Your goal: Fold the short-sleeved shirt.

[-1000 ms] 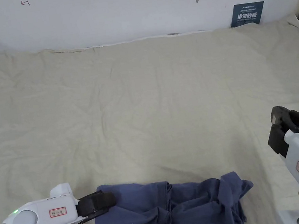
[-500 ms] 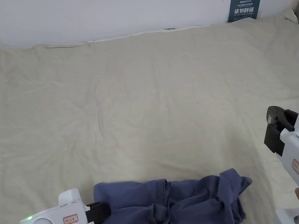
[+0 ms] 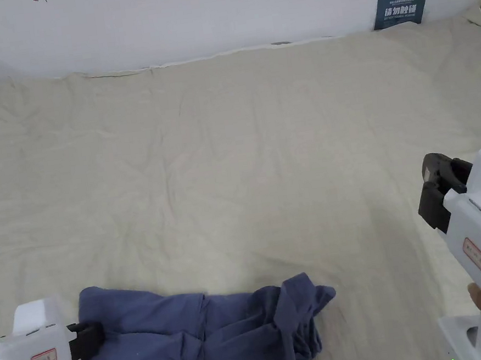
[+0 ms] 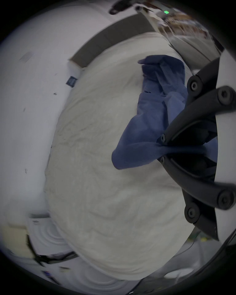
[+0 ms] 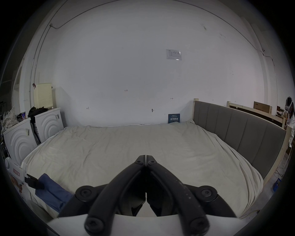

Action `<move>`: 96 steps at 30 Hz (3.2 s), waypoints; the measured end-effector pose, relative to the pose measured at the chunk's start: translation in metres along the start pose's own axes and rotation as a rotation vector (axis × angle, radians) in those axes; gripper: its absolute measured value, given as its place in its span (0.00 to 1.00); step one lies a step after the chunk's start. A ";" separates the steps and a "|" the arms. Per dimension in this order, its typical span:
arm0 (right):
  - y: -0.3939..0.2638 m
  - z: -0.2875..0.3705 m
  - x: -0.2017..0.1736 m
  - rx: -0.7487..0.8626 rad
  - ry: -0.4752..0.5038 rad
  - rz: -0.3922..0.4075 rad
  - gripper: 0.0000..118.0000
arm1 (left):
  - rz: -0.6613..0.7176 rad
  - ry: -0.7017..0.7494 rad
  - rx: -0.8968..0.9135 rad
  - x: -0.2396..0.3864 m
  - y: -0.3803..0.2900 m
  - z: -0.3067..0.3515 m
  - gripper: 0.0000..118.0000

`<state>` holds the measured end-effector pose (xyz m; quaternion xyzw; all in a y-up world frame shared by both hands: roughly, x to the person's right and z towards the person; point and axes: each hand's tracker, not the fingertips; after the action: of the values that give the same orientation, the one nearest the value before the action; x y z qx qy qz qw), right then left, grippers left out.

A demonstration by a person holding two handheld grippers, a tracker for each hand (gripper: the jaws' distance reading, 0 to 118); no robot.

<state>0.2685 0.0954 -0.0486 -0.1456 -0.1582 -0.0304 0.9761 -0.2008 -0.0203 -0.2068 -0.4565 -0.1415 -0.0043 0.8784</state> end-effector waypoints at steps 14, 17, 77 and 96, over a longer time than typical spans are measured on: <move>-0.002 0.017 0.018 0.020 -0.026 -0.029 0.01 | -0.170 -0.284 -0.133 0.191 0.028 -0.021 0.07; -0.003 0.020 0.027 0.016 -0.043 -0.034 0.01 | -0.208 -0.311 -0.205 0.226 0.018 -0.047 0.07; -0.010 0.031 0.043 -0.013 -0.063 -0.020 0.01 | -0.271 -0.228 0.260 0.286 -0.067 -0.070 0.00; 0.017 0.030 -0.020 0.136 0.038 0.014 0.01 | -0.228 0.018 0.785 0.182 0.038 0.088 0.00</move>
<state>0.2425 0.1209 -0.0323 -0.0796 -0.1405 -0.0156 0.9867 -0.0428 0.0952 -0.1436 -0.0681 -0.1743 -0.0513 0.9810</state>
